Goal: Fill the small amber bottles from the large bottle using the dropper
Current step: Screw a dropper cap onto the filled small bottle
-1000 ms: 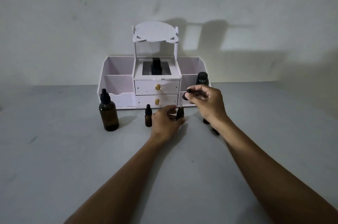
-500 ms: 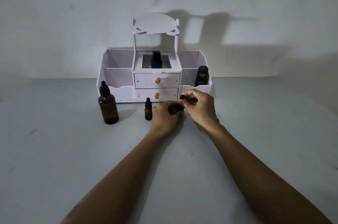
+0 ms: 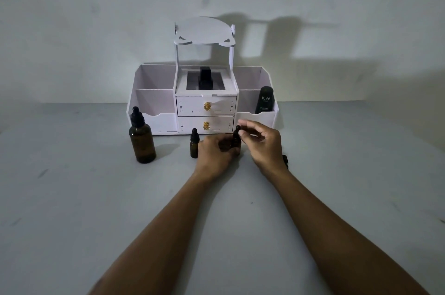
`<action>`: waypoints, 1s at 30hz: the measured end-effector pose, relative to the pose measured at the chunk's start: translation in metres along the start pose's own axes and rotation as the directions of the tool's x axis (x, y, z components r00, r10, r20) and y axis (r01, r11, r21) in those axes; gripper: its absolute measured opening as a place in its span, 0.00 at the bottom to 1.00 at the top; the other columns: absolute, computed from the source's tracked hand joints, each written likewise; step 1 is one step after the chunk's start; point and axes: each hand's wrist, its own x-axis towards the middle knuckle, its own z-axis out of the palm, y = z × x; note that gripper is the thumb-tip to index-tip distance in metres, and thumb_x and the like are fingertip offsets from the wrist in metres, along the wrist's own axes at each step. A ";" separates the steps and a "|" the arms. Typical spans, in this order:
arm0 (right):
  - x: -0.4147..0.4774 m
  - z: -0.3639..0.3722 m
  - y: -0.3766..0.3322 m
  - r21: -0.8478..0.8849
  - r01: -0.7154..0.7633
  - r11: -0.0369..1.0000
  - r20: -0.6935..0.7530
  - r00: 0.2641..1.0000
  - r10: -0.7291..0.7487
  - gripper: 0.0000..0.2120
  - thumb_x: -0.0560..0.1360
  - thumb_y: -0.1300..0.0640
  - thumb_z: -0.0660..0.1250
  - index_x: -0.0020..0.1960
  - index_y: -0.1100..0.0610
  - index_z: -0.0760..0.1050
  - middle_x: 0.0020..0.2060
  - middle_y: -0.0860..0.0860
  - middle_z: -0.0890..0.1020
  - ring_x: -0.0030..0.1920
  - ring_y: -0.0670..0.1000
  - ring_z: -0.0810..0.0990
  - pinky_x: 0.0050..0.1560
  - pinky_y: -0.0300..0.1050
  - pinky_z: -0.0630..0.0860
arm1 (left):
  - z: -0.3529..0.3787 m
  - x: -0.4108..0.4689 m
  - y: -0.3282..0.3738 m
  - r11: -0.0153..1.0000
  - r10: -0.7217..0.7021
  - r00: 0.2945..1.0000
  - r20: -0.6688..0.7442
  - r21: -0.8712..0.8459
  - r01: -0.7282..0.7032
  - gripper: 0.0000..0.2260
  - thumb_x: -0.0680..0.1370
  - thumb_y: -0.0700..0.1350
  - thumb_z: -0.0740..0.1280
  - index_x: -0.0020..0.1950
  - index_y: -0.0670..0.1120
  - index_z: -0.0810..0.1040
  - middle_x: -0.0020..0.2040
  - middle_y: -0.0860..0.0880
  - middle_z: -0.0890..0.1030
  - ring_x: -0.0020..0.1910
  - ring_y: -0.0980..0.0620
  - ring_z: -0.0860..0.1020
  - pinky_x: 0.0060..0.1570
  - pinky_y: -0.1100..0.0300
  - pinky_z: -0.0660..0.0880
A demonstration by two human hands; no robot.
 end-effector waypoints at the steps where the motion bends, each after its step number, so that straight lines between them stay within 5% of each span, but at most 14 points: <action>1: 0.000 0.000 0.001 -0.020 0.005 1.000 0.011 1.000 -0.005 0.12 0.74 0.64 0.73 0.56 0.56 0.84 0.48 0.49 0.86 0.48 0.42 0.85 0.57 0.41 0.81 | 0.000 0.000 0.000 1.000 0.001 1.000 -0.001 0.001 -0.001 0.14 0.73 0.41 0.75 0.58 0.49 0.85 0.50 0.54 0.87 0.45 0.69 0.80 0.50 0.78 0.72; 5: 0.000 0.002 0.003 0.004 0.002 1.000 -0.036 0.999 -0.001 0.09 0.71 0.61 0.77 0.50 0.58 0.84 0.43 0.50 0.87 0.44 0.46 0.85 0.51 0.41 0.82 | -0.001 0.001 0.001 1.000 0.005 1.000 0.003 -0.016 -0.005 0.14 0.73 0.40 0.75 0.58 0.49 0.85 0.49 0.54 0.87 0.46 0.69 0.81 0.50 0.78 0.73; 10: -0.001 0.003 0.006 -0.007 0.031 1.000 -0.018 0.999 -0.031 0.12 0.74 0.64 0.73 0.56 0.57 0.84 0.49 0.51 0.87 0.49 0.45 0.85 0.55 0.41 0.81 | 0.000 -0.003 0.003 0.999 0.001 1.000 0.000 -0.042 -0.001 0.13 0.73 0.38 0.74 0.55 0.49 0.86 0.42 0.60 0.83 0.40 0.73 0.79 0.44 0.78 0.74; 16: -0.002 0.006 0.006 0.022 0.022 1.000 -0.090 0.996 -0.020 0.10 0.71 0.60 0.77 0.52 0.59 0.84 0.45 0.51 0.87 0.44 0.44 0.85 0.50 0.39 0.82 | -0.001 -0.002 0.003 0.999 0.010 1.000 0.012 -0.035 -0.010 0.13 0.74 0.38 0.74 0.57 0.49 0.86 0.45 0.58 0.85 0.42 0.73 0.79 0.44 0.80 0.71; 30: -0.002 0.007 0.006 -0.070 0.025 0.997 -0.062 0.998 -0.029 0.10 0.70 0.60 0.78 0.52 0.56 0.85 0.45 0.48 0.87 0.45 0.43 0.85 0.55 0.43 0.82 | 0.000 -0.005 0.006 0.999 0.005 1.000 -0.011 -0.048 -0.005 0.13 0.74 0.37 0.74 0.57 0.48 0.86 0.45 0.58 0.84 0.44 0.71 0.79 0.43 0.81 0.71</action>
